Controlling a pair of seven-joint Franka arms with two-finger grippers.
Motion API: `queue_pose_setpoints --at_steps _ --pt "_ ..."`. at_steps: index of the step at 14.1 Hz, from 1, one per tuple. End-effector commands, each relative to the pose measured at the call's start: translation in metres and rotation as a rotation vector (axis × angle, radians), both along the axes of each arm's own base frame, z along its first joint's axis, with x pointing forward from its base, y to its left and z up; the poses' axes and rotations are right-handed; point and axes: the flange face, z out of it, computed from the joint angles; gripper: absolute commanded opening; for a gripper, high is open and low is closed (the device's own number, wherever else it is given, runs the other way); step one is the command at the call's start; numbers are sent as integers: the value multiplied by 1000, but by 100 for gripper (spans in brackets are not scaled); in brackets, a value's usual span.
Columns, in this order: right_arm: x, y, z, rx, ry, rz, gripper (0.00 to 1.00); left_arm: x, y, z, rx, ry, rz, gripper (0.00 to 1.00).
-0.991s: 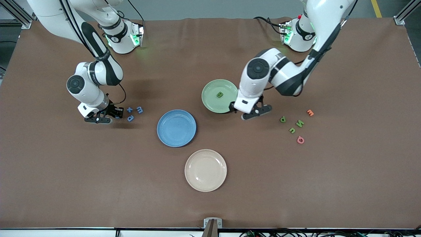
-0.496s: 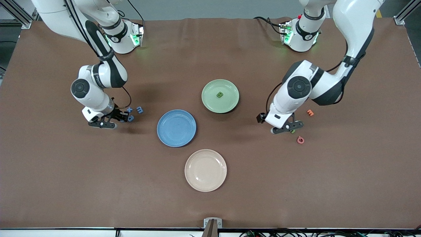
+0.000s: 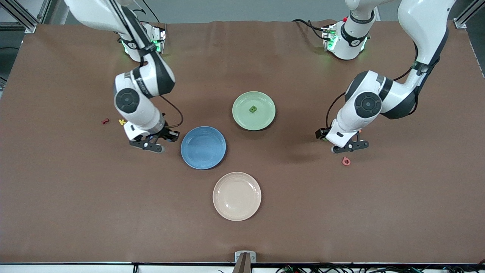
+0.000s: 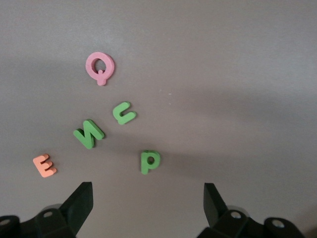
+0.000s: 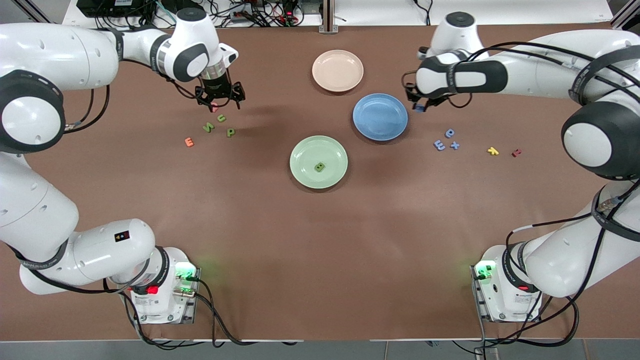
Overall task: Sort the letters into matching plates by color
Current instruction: 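Lower the blue C onto the blue plate and open the right gripper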
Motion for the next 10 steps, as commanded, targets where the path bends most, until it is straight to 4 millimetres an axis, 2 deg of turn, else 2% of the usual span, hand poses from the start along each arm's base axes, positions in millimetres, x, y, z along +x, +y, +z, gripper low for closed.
queue_pose_setpoints --at_steps 1,7,10 --pt "4 24 -5 7 4 -60 0 -14 13 -9 -21 -35 -22 98" --pt "12 83 -47 -16 9 -112 0 -27 18 -42 -81 -48 -10 98" --pt "14 89 -59 -7 -13 -122 0 -36 14 -61 -108 -43 -12 98"
